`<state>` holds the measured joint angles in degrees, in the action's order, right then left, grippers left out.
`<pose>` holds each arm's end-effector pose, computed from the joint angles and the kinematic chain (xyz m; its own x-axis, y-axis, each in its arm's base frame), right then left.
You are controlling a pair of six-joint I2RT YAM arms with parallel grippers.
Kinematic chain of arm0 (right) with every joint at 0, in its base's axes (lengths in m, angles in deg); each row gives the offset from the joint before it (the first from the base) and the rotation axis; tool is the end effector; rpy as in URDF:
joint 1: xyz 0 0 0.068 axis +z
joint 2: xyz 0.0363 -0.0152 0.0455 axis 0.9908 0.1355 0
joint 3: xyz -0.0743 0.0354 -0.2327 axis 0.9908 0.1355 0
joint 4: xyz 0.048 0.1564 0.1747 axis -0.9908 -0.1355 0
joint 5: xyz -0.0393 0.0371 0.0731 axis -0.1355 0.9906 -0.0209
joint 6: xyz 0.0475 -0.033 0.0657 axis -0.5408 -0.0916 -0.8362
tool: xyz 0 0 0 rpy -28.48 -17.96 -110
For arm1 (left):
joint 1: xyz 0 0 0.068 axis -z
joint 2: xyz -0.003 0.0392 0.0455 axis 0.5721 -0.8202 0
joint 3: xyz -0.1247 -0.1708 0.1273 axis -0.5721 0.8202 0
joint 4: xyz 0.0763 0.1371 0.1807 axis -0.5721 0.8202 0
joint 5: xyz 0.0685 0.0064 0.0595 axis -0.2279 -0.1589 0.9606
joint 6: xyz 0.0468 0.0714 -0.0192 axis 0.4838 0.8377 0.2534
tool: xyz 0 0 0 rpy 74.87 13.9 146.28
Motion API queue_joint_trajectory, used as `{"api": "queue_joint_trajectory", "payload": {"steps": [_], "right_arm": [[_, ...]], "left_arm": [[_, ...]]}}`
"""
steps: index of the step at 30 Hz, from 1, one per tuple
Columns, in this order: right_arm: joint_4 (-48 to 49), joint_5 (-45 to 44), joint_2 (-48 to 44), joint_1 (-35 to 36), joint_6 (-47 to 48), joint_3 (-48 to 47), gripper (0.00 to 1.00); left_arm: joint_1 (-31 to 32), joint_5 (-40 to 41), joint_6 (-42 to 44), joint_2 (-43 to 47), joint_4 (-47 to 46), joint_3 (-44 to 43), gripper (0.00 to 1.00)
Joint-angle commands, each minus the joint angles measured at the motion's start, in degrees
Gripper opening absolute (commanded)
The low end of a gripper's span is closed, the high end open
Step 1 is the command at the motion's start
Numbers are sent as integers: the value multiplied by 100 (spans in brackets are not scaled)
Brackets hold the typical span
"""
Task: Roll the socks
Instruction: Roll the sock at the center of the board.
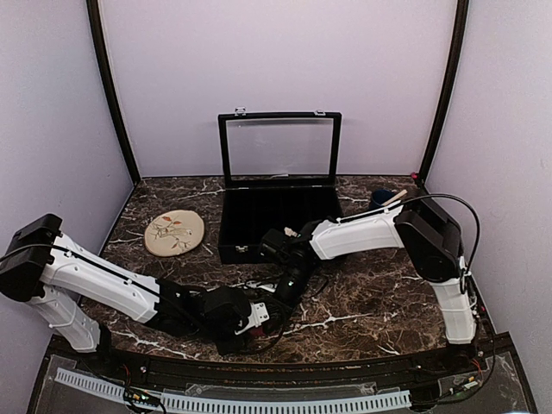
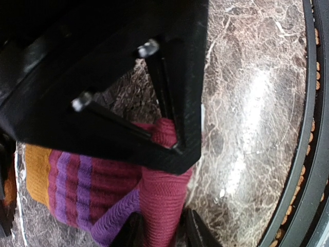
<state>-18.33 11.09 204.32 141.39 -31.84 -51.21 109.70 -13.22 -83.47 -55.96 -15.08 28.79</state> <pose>0.1535 0.3630 0.0907 -0.5028 -0.8472 -0.1717 -0.6765 0.2621 0.6882 0.0917 -0.2815 0.1058 -0.2281 0.7691 -0.5970 0.9134 0.3813 0.1423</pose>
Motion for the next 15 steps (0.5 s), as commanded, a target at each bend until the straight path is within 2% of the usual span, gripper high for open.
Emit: {"api": "queue_joint_trajectory", "payload": {"steps": [1,15], "right_arm": [[-144,256,66,-61,165,-209,0],[-88,351,6,-117,155,-156,0]], "left_arm": [[17,105,57,-168,135,-178,28],[-100,-123,-120,-389,410,-326,0]]}}
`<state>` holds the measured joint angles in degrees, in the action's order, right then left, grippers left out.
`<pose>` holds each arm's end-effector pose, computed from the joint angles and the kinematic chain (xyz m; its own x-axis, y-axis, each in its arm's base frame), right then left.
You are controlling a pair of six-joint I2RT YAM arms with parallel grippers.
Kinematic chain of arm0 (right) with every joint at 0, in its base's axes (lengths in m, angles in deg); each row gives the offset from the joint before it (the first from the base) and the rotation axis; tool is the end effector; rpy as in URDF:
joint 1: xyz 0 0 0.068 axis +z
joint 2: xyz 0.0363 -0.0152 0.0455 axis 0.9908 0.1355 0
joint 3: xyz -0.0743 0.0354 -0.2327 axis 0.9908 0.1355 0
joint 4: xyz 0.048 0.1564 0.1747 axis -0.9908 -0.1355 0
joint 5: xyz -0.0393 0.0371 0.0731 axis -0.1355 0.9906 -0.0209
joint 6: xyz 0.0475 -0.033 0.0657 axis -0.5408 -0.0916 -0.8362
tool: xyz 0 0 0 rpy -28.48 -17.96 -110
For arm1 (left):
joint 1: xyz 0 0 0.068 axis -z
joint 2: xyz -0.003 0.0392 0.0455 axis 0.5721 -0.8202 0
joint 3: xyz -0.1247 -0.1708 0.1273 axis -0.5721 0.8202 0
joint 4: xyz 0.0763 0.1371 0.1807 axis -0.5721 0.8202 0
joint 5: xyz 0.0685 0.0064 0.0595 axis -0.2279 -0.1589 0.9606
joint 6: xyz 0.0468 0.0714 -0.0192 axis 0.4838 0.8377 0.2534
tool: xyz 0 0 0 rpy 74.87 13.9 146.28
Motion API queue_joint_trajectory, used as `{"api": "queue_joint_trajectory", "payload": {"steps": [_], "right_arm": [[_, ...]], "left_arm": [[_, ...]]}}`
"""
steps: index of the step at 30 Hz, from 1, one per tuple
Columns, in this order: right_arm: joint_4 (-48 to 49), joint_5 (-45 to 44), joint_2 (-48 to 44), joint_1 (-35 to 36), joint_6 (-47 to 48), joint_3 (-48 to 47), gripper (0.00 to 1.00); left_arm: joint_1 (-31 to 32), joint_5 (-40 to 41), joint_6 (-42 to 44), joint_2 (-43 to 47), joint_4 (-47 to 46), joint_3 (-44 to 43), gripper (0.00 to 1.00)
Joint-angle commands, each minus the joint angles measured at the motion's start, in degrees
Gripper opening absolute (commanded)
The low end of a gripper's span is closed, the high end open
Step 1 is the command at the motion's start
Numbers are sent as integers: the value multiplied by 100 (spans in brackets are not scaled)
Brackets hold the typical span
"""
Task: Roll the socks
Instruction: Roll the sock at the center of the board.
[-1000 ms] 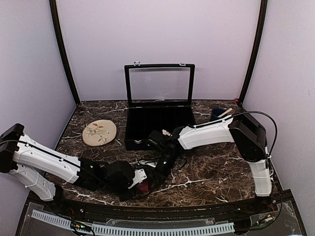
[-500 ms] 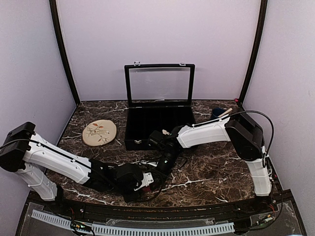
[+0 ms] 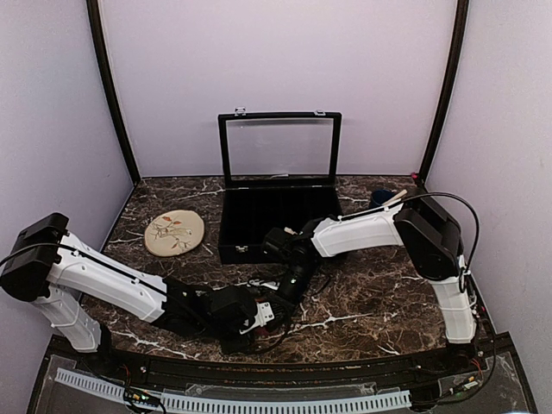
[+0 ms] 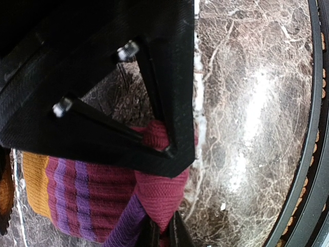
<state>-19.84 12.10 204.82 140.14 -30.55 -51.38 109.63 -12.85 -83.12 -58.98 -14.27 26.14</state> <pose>0.1589 0.3575 0.0886 -0.5091 -0.8465 -0.1558 -0.6609 0.2685 0.7008 0.0949 -0.2900 0.1029 -0.2266 0.7828 -0.5796 0.9130 0.3780 0.1536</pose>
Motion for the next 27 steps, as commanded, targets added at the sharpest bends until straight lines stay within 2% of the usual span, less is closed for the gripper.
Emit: {"api": "queue_joint_trajectory", "payload": {"steps": [1,2,7,11,19,27], "right_arm": [[78,235,-61,0,9,-114,0],[103,212,-82,-13,-8,-87,0],[376,142,-264,-77,-180,181,26],[659,132,-430,-156,-361,436,36],[1538,140,-933,-336,-921,1127,43],[2458,-72,-1402,-439,-1506,1800,44]], "left_arm": [[-118,-233,-174,-71,330,-45,0],[-155,-290,-211,-44,334,-21,0],[-397,-843,-360,165,304,105,0],[-606,-1251,-414,273,387,123,0],[-955,-2194,-527,383,596,115,0],[-1206,-3082,-840,317,582,209,0]]}}
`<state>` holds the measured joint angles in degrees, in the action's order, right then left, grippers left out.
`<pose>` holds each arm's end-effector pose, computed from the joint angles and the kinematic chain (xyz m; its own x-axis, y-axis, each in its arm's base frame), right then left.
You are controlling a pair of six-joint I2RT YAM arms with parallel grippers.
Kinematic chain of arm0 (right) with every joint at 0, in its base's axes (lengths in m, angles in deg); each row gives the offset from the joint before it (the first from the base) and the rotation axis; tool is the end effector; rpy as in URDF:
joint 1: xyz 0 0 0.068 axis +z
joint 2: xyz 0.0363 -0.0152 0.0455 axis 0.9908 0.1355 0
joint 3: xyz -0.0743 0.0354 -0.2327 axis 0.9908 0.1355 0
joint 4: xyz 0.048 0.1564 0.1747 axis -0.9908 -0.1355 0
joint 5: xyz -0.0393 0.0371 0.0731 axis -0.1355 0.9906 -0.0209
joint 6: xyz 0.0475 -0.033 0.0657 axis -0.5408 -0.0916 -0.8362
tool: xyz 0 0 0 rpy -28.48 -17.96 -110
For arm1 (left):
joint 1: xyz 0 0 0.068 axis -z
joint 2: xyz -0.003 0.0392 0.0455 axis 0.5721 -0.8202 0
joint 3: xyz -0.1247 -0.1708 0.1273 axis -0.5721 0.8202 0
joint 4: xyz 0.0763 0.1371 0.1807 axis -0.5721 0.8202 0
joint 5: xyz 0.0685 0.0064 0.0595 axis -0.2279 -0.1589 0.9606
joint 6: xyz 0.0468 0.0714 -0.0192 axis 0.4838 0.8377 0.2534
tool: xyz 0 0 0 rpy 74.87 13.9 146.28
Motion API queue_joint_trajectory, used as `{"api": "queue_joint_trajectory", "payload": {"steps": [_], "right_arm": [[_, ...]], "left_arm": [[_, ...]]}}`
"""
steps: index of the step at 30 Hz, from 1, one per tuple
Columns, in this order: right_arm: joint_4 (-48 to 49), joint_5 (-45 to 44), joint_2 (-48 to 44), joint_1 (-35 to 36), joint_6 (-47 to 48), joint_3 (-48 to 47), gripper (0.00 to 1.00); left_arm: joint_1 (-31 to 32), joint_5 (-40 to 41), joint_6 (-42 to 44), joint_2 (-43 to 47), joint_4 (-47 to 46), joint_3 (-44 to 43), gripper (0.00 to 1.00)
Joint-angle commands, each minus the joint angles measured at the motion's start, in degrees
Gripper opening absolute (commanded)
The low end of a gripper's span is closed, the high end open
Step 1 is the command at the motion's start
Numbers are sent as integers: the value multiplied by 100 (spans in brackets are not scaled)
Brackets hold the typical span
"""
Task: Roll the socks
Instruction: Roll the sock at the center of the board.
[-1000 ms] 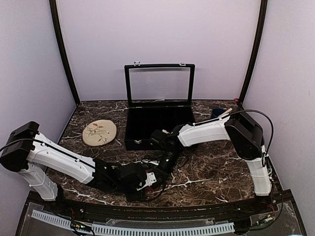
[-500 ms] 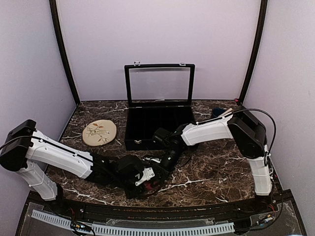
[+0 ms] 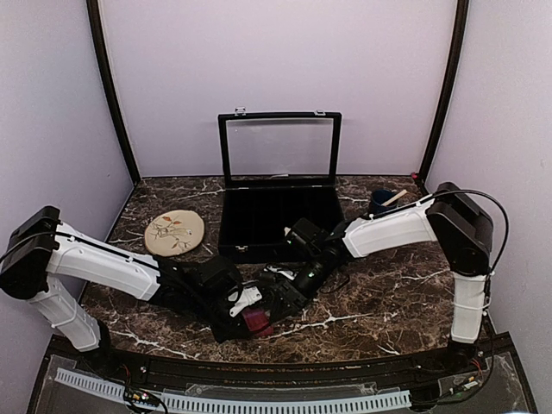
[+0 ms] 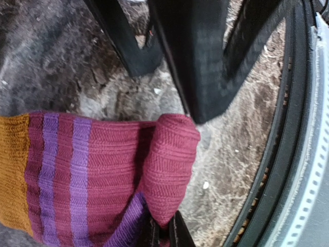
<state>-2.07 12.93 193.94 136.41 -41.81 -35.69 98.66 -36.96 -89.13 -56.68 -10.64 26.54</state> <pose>0.1699 0.3312 0.1020 -0.6597 -0.7133 -0.2366 -0.6087 0.3225 0.7249 0.1152 -0.2725 0.1071 -0.4749 0.7046 -0.5273 0.8791 0.4074 -0.2474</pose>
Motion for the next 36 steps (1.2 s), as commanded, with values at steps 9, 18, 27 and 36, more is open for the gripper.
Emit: {"api": "queue_joint_trajectory", "payload": {"steps": [9,18,27,36], "right_arm": [[1433,-1019,-805,-76,-824,927,44],[2085,-2200,-1570,-26,-961,1602,43],[2121,-3786,-2318,938,-23,2088,43],[2211,-5059,-2318,2251,1171,1976,43]], "left_arm": [[-425,-1433,-675,309,-122,611,0],[-900,-2524,-886,9,-321,638,0],[-1323,-3530,-1186,-408,-565,629,0],[-1493,-4071,-1595,-824,-1002,691,0]]}}
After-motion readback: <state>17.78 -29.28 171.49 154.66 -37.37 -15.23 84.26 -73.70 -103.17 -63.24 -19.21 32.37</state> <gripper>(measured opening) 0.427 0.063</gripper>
